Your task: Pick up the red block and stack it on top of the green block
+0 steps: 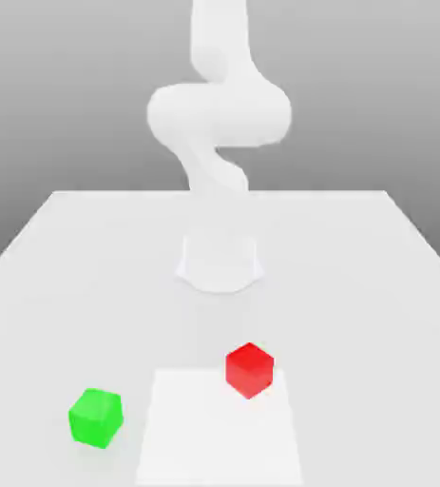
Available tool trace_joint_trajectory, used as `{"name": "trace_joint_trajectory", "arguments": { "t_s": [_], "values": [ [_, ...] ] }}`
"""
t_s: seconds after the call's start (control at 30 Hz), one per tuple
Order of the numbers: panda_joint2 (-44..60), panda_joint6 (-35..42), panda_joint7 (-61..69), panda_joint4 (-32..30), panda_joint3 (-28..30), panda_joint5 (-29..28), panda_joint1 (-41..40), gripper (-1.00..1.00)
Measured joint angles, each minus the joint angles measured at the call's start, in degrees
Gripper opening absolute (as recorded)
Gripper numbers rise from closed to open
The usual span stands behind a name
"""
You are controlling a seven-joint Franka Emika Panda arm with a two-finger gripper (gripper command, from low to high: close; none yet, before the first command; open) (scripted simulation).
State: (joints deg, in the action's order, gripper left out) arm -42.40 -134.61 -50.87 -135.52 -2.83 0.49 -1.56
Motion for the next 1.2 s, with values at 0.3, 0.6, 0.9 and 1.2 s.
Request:
{"name": "trace_joint_trajectory", "arguments": {
  "t_s": [0.3,0.6,0.9,1.2],
  "values": [
    [14.95,-11.78,-21.89,-15.74,-9.72,1.86,-5.32,0.0],
    [35.99,-27.48,-46.23,-31.14,-16.41,4.07,-8.81,0.0],
    [47.75,-36.62,-58.97,-30.23,-12.37,-11.24,-8.89,0.0],
    [53.25,-41.34,-64.29,-29.66,-4.05,-18.82,-2.6,-1.0]
  ]
}}
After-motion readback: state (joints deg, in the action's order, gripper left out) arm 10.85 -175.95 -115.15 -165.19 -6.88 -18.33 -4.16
